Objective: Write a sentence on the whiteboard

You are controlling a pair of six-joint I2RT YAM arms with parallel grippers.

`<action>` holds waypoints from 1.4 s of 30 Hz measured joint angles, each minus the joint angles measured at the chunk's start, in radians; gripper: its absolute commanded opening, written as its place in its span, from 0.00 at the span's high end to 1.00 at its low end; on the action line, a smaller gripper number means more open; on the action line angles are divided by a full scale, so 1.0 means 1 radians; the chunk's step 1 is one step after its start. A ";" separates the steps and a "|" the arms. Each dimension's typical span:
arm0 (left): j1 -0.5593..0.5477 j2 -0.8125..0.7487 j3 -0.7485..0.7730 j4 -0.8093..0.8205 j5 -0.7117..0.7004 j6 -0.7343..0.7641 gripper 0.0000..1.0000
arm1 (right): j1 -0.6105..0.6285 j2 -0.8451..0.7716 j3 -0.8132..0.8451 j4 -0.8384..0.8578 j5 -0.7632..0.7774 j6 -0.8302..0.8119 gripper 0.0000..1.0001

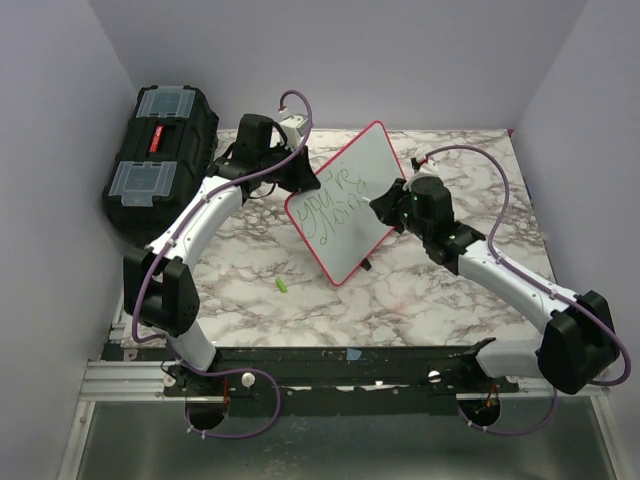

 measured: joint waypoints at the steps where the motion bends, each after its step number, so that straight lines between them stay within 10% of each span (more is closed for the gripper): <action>1: 0.000 0.000 0.002 0.000 0.002 0.000 1.00 | 0.000 -0.006 0.000 -0.011 0.005 0.005 0.99; 17: -0.002 -0.002 -0.003 0.013 0.010 -0.014 1.00 | 0.000 -0.142 -0.026 -0.241 0.069 0.029 0.99; 42: -0.002 -0.014 -0.039 0.065 -0.021 -0.072 1.00 | 0.126 -0.227 -0.207 -0.094 -0.058 -0.111 0.99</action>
